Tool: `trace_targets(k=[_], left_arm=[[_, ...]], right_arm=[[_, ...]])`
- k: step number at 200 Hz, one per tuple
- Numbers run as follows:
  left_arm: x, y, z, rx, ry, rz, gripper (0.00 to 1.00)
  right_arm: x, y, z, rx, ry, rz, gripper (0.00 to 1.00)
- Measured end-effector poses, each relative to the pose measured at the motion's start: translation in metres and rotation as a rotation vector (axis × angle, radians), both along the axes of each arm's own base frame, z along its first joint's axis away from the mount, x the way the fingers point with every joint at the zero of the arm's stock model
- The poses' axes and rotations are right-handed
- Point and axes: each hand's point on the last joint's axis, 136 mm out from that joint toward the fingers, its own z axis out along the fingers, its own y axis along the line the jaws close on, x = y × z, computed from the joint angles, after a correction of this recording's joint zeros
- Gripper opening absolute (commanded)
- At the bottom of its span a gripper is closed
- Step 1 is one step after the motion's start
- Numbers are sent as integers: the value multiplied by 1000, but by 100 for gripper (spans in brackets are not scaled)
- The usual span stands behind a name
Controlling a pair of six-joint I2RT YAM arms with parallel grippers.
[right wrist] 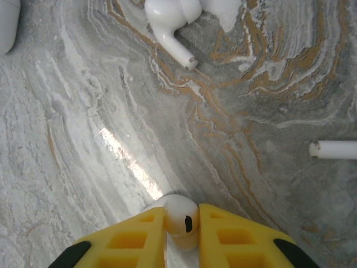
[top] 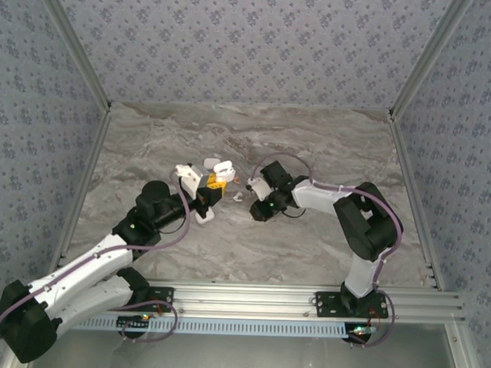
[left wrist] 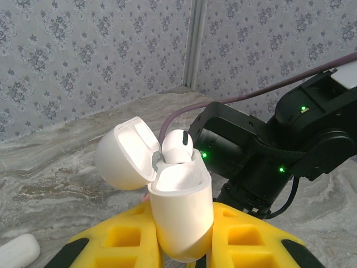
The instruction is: Insert the wireless bluetooth earbuds into the charging case
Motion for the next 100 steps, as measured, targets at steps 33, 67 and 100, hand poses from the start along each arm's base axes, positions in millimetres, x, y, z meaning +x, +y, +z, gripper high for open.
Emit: trace_targets(k=[33,67,100], left_arm=[[0,-1,0,0,2,-3,0],[1,-4,-7,5,24,-14,0],[1,-13,-16,10,51,-53,0]], right_arm=[[-1,-3,29,29,-58,-4,20],[4,-5,105,131,-237,-17,20],[0,-14,189,255,-450,-32,21]])
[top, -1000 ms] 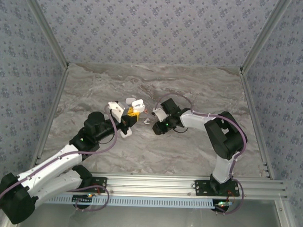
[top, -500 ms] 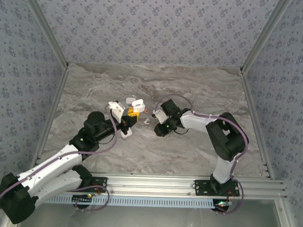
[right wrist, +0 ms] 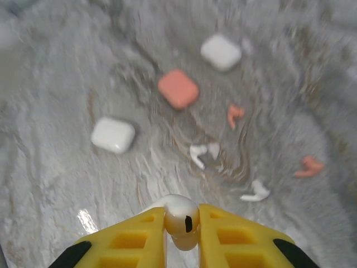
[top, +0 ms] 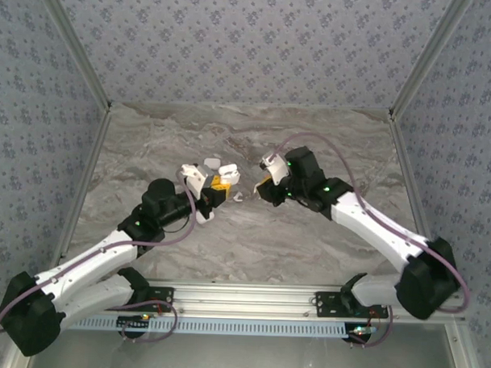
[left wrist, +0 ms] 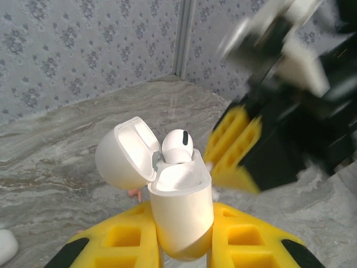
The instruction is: Insert the wireless bluetooth earbuds into the charging case
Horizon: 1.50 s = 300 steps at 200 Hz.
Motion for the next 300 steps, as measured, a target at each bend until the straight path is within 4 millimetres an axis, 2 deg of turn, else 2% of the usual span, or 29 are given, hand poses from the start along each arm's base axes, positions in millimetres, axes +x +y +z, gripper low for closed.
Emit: trace_targets(k=[23,40,60,88,118,153,227,267,300], left_arm=[[-1,-8,-11,16,29,-38,0],[-3,-13,-17,28,51,-72,0],[-5,-21,-12,22,54,-113,0],[-10,-28,2,0,37,-164,0],[-14,-32,2,-1,43,-194,0],[-16,-34,1,1,47,-206,0],[-17,-35,2,-3,42,-211,0],[-19,-36,2,-2,45,-218,0],[-18,-36,4,-10,35,-219,0]], right_arm=[[-8,-6,45,64,-126,2,21],[-14,-4,66,83,-188,22,21],[-21,6,81,87,-243,60,21],[-26,21,90,79,-287,107,21],[-26,35,92,67,-313,142,21],[-28,45,82,39,-304,172,21],[-29,46,76,9,-306,176,22],[-36,47,74,8,-282,216,31],[-40,45,82,42,-240,244,48]])
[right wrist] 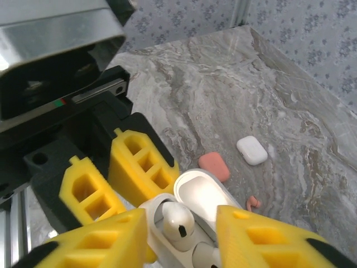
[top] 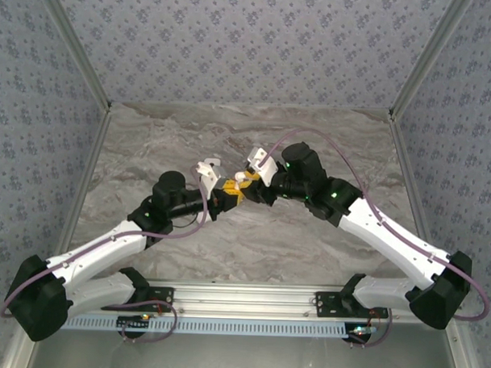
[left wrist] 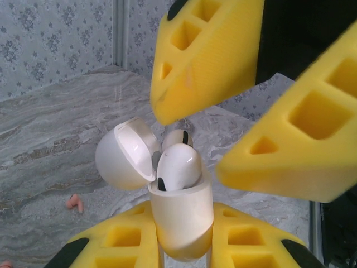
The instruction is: Insert the wireless bluetooth earbuds into the charging case
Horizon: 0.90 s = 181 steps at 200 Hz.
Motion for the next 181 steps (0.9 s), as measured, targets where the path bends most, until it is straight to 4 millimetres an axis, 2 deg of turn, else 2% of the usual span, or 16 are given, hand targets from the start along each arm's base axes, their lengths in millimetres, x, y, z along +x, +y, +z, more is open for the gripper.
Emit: trace_targets(k=[19,38,51,60,75,96,142,181], left_arm=[[0,0,4,-14,-6,1,0],[1,-1,9,-35,-14,2,0],[1,-1,13,-46,-21,2,0],[1,-1,14,-53,-23,-1,0],[0,-2,16,-62,-24,-5,0],[-1,-3,20,-73,-31,-12,0],[-3,-3,21,-79,-29,-23,0],[-4,-6,18,-73,-22,-33,0]], right_arm=[[2,-5,17,47,10,-8,59],[6,-22,38,114,14,-44,77],[9,-35,51,161,18,-75,93],[13,-45,59,197,24,-97,100],[19,-58,65,245,45,-128,100],[24,-62,52,272,139,-135,100],[21,-37,5,270,400,-59,100],[4,-14,1,275,460,38,100]])
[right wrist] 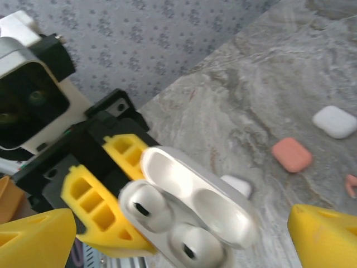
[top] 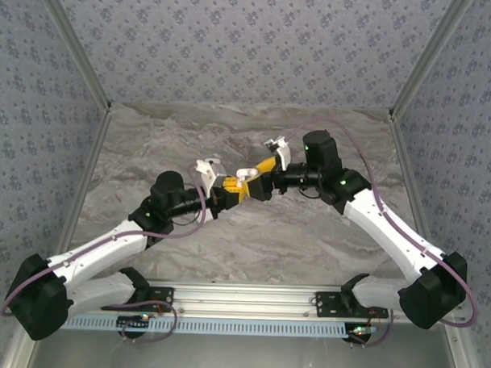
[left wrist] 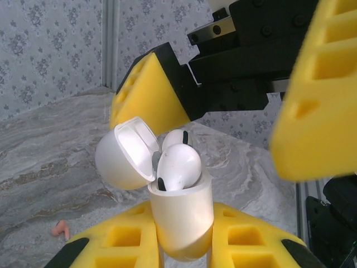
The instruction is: Insert the wireless bluetooth earbuds into the charging case
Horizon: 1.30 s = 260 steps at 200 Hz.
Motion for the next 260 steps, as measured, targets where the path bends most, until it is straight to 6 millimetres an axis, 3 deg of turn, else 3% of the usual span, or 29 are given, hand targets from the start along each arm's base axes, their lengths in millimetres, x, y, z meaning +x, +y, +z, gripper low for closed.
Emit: trace_targets(k=[49,113,171,195,222,260], left_arm=[[0,-1,-3,6,6,-3,0],[0,-2,-4,10,9,-3,0],[5,1,-8,22,18,34,0],[20,13,-17,50,51,104,0],[57,50,-34,69,142,244,0],[100,93,-74,139,332,390,0]], right_arm=[[-8,4,6,24,-6,45,100],[-22,-8,17,32,-51,43,100],[-1,-28,2,-82,-98,-127,100],[4,-46,11,-100,-170,-232,100],[4,-68,17,-93,-233,-333,100],[8,-84,3,-62,-206,-421,100]])
